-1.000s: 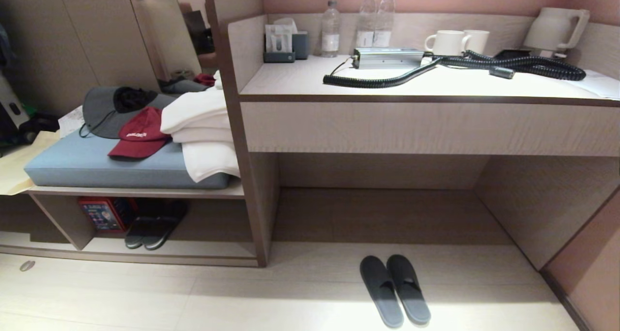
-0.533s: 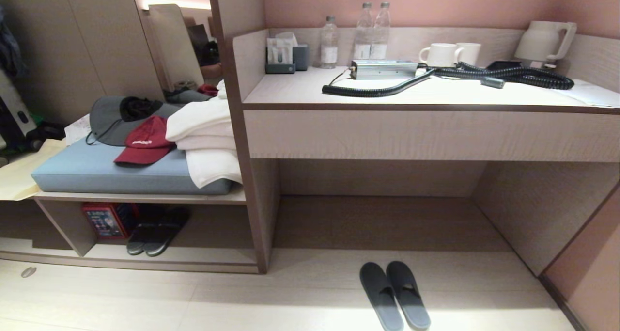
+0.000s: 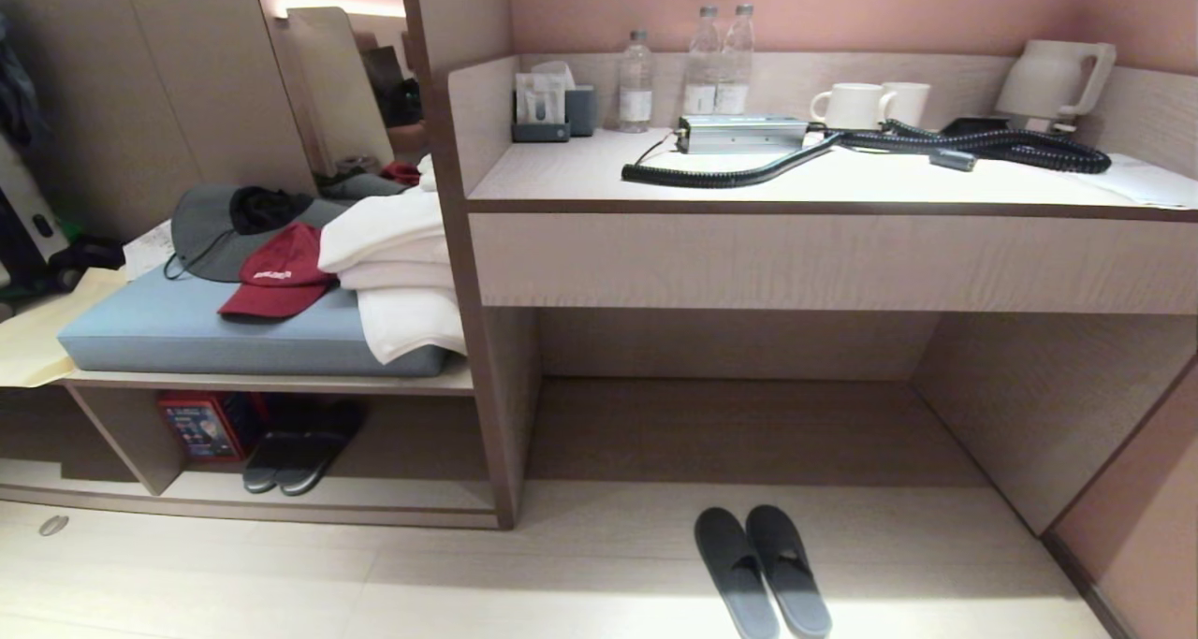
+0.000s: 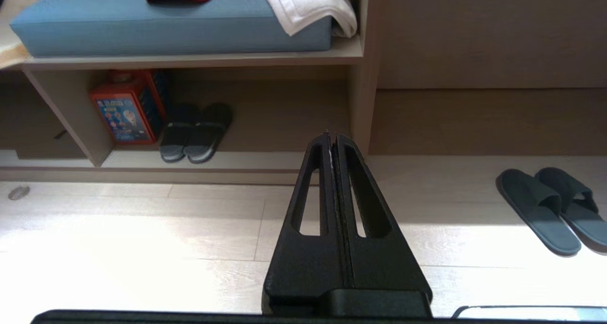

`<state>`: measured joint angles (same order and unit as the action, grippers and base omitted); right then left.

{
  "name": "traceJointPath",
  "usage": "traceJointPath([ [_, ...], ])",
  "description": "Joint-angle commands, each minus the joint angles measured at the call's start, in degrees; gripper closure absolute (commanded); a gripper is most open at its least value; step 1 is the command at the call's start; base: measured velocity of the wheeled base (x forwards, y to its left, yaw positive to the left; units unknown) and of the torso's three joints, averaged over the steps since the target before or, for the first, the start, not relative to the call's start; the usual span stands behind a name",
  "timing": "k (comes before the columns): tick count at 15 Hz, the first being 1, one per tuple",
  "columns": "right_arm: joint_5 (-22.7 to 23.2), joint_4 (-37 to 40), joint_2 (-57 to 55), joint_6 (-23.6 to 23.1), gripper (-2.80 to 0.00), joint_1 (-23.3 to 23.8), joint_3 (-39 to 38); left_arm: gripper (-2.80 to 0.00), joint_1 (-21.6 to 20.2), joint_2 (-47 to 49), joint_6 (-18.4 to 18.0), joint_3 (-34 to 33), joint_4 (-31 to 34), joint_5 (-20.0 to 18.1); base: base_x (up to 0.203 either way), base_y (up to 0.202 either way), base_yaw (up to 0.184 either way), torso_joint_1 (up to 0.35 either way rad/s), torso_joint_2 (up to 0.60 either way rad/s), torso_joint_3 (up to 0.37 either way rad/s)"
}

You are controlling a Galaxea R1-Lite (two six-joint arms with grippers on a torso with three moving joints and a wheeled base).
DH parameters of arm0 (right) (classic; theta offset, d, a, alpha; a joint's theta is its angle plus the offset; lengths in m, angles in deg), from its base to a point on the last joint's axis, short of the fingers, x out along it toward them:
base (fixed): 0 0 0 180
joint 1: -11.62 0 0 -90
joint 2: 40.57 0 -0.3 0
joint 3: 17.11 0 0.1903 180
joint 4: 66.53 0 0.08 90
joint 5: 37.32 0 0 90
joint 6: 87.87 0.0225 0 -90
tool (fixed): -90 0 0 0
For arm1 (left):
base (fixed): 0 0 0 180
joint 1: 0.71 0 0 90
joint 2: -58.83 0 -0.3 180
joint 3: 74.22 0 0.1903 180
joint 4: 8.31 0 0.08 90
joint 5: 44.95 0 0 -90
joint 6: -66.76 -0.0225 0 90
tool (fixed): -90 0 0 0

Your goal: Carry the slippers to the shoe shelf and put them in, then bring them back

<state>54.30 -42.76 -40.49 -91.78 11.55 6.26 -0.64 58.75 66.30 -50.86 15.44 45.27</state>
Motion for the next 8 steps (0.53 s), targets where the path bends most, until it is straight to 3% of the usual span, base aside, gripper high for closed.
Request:
traceJointPath([
  [1,0.0,0.0,0.1,-0.1,0.0,0.0,0.0,0.0,0.0,0.1,-0.2,0.0,-0.1,0.0,0.0,0.0,0.0,0.0,0.0,0.0],
  [8,0.0,0.0,0.1,-0.1,0.0,0.0,0.0,0.0,0.0,0.1,-0.2,0.0,-0.1,0.0,0.0,0.184,-0.002,0.002,0.0,0.002],
])
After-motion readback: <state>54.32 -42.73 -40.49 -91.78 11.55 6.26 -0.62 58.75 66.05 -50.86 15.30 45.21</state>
